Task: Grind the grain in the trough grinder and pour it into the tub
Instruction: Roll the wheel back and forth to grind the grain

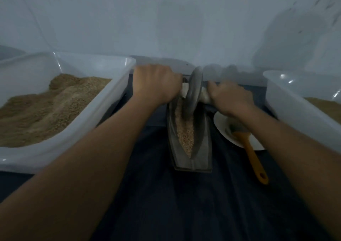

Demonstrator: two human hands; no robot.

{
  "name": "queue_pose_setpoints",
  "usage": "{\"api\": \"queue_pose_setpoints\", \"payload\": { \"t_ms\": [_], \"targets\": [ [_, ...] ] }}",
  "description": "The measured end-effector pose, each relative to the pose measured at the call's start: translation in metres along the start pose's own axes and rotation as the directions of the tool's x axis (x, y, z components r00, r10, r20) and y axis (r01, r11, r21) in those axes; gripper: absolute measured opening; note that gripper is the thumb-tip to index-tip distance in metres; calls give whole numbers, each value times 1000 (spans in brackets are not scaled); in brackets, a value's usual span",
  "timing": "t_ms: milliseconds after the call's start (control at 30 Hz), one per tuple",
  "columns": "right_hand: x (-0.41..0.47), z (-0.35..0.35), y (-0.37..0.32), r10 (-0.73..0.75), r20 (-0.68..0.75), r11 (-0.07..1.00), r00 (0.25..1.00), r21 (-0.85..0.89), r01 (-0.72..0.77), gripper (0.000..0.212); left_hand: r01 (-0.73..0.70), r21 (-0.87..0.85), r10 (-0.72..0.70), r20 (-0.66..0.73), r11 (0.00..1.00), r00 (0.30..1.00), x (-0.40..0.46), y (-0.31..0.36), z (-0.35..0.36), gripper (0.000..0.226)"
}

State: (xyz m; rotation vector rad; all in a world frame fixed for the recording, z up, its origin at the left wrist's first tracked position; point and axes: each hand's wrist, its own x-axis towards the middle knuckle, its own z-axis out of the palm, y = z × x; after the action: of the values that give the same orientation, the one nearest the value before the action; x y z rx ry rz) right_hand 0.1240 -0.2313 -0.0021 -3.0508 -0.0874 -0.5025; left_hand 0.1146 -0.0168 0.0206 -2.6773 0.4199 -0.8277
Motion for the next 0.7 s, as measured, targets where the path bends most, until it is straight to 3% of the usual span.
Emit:
{"api": "queue_pose_setpoints", "payload": {
  "t_ms": [100, 167, 233, 333, 433, 500, 533, 633, 700],
  "targets": [
    [-25, -2, -10, -34, -158, 999, 987, -20, 31, 52, -27, 45, 29, -48, 999, 998, -29, 0, -3, 39],
    [-38, -10, -21, -29, -270, 1000, 962, 2, 30, 54, 6, 26, -3, -114, 1000, 993, -50, -3, -4, 31],
    [-50, -17, -30, -71, -411, 997, 909, -43, 58, 53, 18, -10, -19, -109, 1000, 994, -68, -1, -1, 15],
    [-75, -20, -35, -149, -546, 989, 824, -70, 132, 48, 62, -5, -62, -92, 998, 994, -88, 2, -4, 26],
    [-93, -13, -28, -114, -544, 992, 831, -22, 122, 46, 116, -140, -146, -236, 983, 961, -91, 4, -9, 29],
    [-101, -8, -23, -82, -550, 995, 831, 3, 100, 45, 93, -273, -181, -317, 957, 931, -85, 3, -10, 36],
    [-101, -6, -21, -61, -550, 997, 833, 8, 78, 46, 64, -260, -155, -348, 963, 924, -81, 3, -9, 37],
    [-81, -6, -22, -21, -458, 1000, 889, -6, 21, 51, -27, 42, 40, -346, 999, 937, -66, 1, 3, 29],
    [-52, -9, -22, -35, -321, 998, 946, -65, 15, 52, -14, 162, 72, -358, 987, 931, -48, -3, 11, 27]
  ]
}}
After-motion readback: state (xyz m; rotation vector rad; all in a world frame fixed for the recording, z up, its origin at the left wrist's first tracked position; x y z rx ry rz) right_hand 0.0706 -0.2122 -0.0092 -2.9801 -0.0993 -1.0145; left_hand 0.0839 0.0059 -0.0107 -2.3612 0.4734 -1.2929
